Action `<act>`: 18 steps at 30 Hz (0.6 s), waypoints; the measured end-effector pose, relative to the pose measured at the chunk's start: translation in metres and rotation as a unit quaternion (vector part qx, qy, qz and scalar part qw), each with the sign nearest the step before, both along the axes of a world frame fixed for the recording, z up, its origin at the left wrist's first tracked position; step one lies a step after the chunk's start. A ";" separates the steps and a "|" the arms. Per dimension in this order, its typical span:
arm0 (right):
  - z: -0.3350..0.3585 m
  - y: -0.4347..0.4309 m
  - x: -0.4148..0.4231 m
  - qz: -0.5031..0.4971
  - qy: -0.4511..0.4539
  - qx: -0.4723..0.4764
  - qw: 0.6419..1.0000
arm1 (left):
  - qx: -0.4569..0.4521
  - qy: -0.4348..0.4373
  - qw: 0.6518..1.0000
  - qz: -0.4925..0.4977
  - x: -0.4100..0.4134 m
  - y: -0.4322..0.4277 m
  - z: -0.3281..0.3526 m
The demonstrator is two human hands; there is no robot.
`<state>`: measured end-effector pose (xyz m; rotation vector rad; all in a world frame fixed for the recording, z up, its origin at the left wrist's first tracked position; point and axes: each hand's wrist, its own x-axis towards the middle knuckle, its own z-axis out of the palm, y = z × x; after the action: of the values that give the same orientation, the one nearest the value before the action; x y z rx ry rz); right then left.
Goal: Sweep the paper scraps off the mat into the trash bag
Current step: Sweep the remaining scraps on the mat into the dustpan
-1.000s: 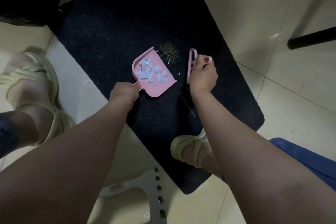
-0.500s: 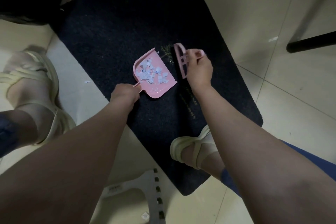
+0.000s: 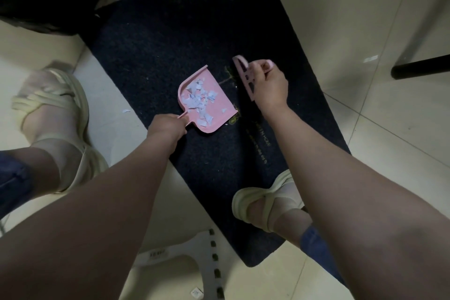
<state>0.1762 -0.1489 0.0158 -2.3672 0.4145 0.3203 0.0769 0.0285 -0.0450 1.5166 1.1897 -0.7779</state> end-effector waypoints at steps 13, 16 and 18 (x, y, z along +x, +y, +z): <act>-0.005 0.008 -0.002 -0.103 -0.013 0.140 0.985 | 0.003 0.012 1.000 0.008 0.000 -0.001 -0.001; 0.000 0.005 -0.004 -0.152 -0.060 0.158 0.974 | 0.001 0.008 1.000 0.009 -0.001 -0.001 -0.001; 0.000 -0.001 -0.004 -0.168 -0.086 0.139 0.972 | 0.002 0.006 1.000 0.002 -0.001 -0.002 -0.001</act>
<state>0.1719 -0.1494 0.0160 -1.9896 0.6314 0.0125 0.0763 0.0265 -0.0459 1.5142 1.2029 -0.7831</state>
